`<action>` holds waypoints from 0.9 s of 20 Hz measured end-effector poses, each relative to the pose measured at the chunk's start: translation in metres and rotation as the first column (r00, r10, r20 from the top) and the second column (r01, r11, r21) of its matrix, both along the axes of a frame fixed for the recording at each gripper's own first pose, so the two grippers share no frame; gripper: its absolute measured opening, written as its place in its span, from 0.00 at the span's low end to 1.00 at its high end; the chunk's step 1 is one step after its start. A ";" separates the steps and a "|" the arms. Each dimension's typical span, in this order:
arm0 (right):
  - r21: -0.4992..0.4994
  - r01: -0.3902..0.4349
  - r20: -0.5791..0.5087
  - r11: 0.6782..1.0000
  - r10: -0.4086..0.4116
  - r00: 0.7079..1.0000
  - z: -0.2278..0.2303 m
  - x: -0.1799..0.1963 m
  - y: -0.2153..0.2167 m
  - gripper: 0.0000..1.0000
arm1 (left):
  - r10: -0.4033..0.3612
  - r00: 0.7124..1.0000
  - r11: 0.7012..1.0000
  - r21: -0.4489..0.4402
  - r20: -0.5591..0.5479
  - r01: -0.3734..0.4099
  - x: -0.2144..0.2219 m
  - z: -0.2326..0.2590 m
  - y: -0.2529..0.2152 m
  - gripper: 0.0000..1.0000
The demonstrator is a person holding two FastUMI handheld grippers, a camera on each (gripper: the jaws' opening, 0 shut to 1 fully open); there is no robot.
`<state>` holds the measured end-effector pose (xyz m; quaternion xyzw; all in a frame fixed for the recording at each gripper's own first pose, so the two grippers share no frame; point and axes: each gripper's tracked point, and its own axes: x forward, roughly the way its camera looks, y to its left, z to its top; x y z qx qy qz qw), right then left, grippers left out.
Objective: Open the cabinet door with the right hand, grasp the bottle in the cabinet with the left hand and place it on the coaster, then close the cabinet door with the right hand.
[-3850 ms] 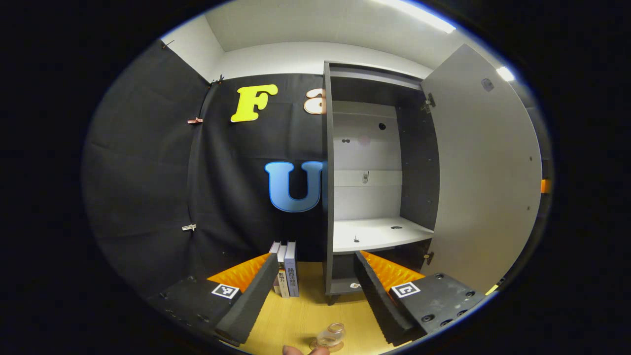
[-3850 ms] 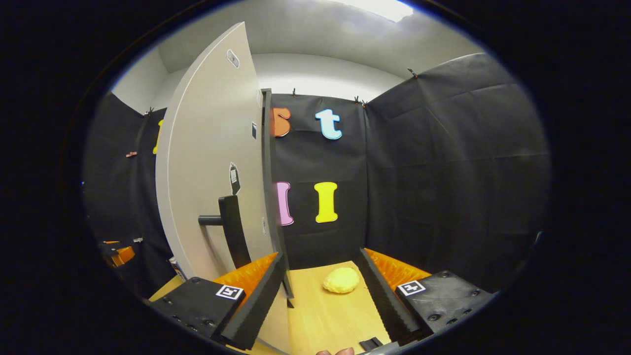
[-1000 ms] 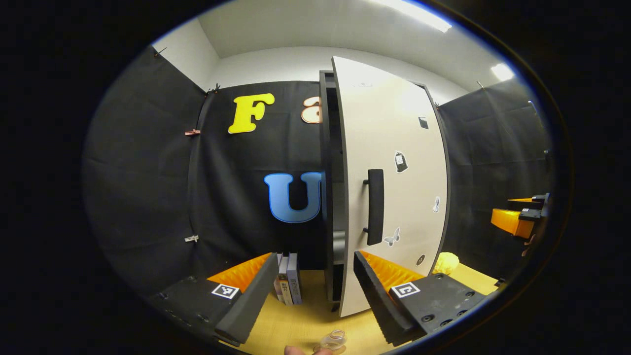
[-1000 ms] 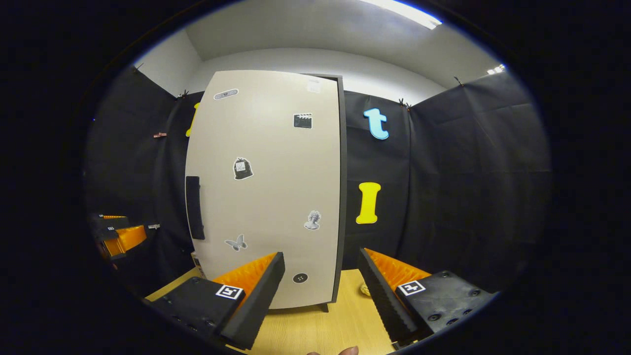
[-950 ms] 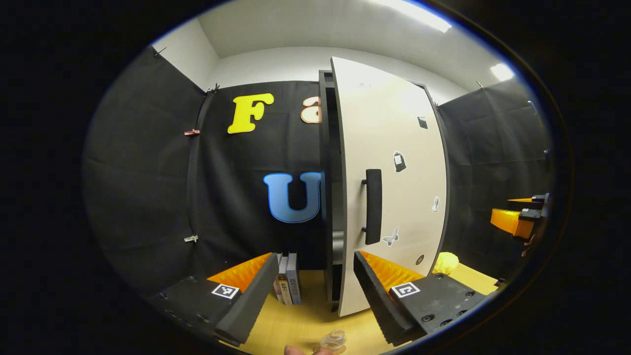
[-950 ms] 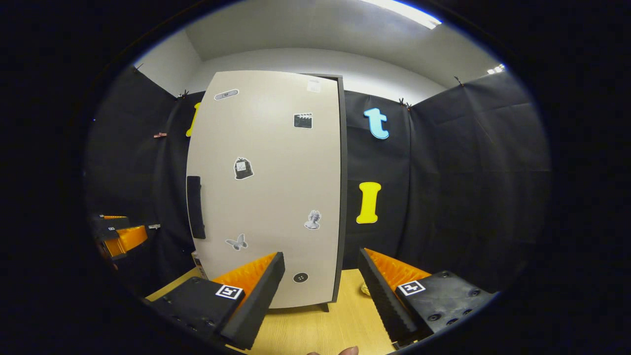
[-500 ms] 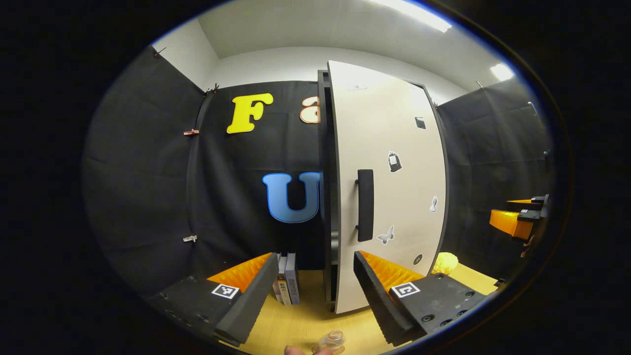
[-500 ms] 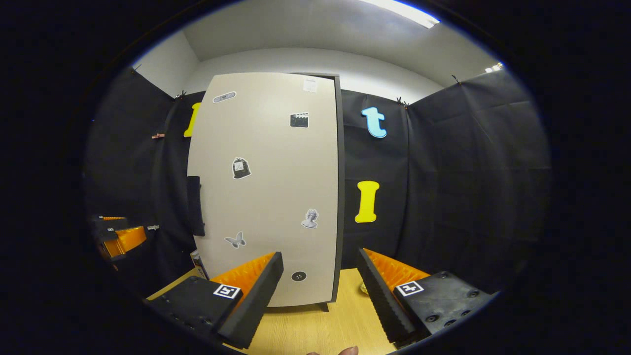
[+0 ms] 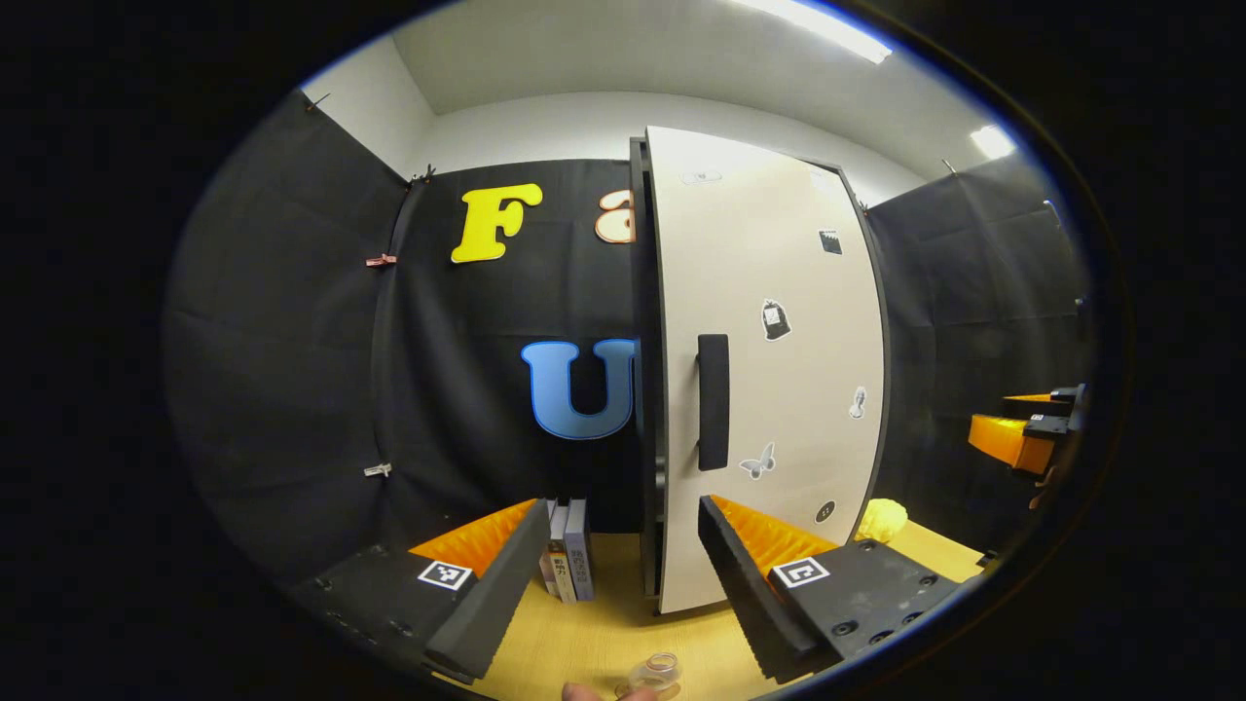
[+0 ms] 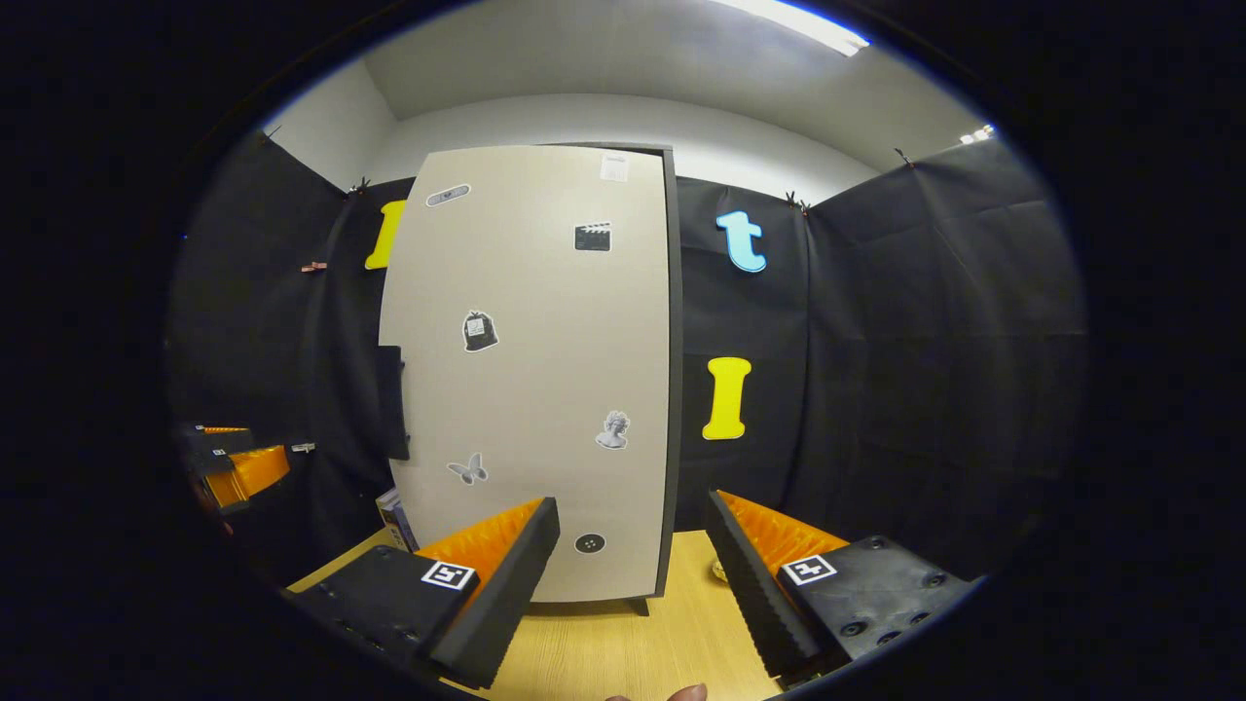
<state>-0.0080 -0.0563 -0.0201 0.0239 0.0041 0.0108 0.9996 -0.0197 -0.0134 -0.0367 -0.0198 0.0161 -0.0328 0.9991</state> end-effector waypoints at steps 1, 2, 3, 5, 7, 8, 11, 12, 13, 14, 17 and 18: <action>0.001 0.000 0.001 1.000 0.000 1.000 0.000 0.000 0.000 0.98 | 0.001 1.000 1.000 -0.001 -0.001 -0.001 0.001 -0.003 -0.001 0.96; 0.001 0.000 -0.001 1.000 0.000 1.000 0.000 -0.001 0.000 0.98 | 0.000 1.000 1.000 0.000 0.000 0.000 0.001 -0.002 -0.001 0.96; 0.001 0.001 -0.001 1.000 -0.001 1.000 -0.001 -0.001 0.000 0.98 | 0.003 1.000 1.000 0.001 0.000 -0.003 0.001 -0.003 -0.001 0.96; 0.000 0.002 0.000 1.000 -0.002 1.000 0.000 -0.002 -0.001 0.98 | 0.002 1.000 1.000 0.002 0.001 -0.002 0.001 -0.003 -0.002 0.96; -0.001 0.001 -0.002 1.000 -0.001 1.000 0.000 -0.002 -0.001 0.98 | 0.003 1.000 1.000 0.000 0.001 -0.003 0.002 -0.003 -0.003 0.96; 0.000 0.001 -0.003 1.000 -0.001 1.000 -0.001 -0.001 -0.001 0.98 | 0.003 1.000 1.000 -0.002 0.000 -0.003 0.002 -0.003 -0.003 0.96; 0.002 0.002 -0.004 1.000 -0.002 1.000 -0.001 -0.002 -0.001 0.98 | -0.004 1.000 1.000 0.001 -0.002 0.004 0.002 -0.004 -0.006 0.96; 0.003 0.002 -0.004 1.000 -0.001 1.000 -0.001 -0.002 -0.001 0.98 | -0.005 1.000 1.000 0.003 -0.001 0.005 0.001 -0.003 -0.006 0.96; 0.004 0.001 -0.004 1.000 -0.001 1.000 0.000 -0.002 -0.001 0.98 | -0.007 1.000 1.000 0.004 0.000 0.007 0.002 -0.003 -0.007 0.96; 0.004 0.002 -0.003 1.000 -0.002 1.000 0.000 -0.003 -0.001 0.98 | -0.007 1.000 1.000 0.003 0.001 0.007 0.001 -0.003 -0.007 0.96; 0.001 0.003 -0.003 1.000 -0.003 1.000 0.000 -0.003 -0.001 0.98 | -0.008 1.000 1.000 0.002 0.002 0.008 0.001 -0.003 -0.008 0.96; 0.002 0.002 -0.005 1.000 -0.002 1.000 0.000 -0.002 0.000 0.98 | -0.008 1.000 1.000 0.002 0.002 0.008 0.000 -0.001 -0.006 0.96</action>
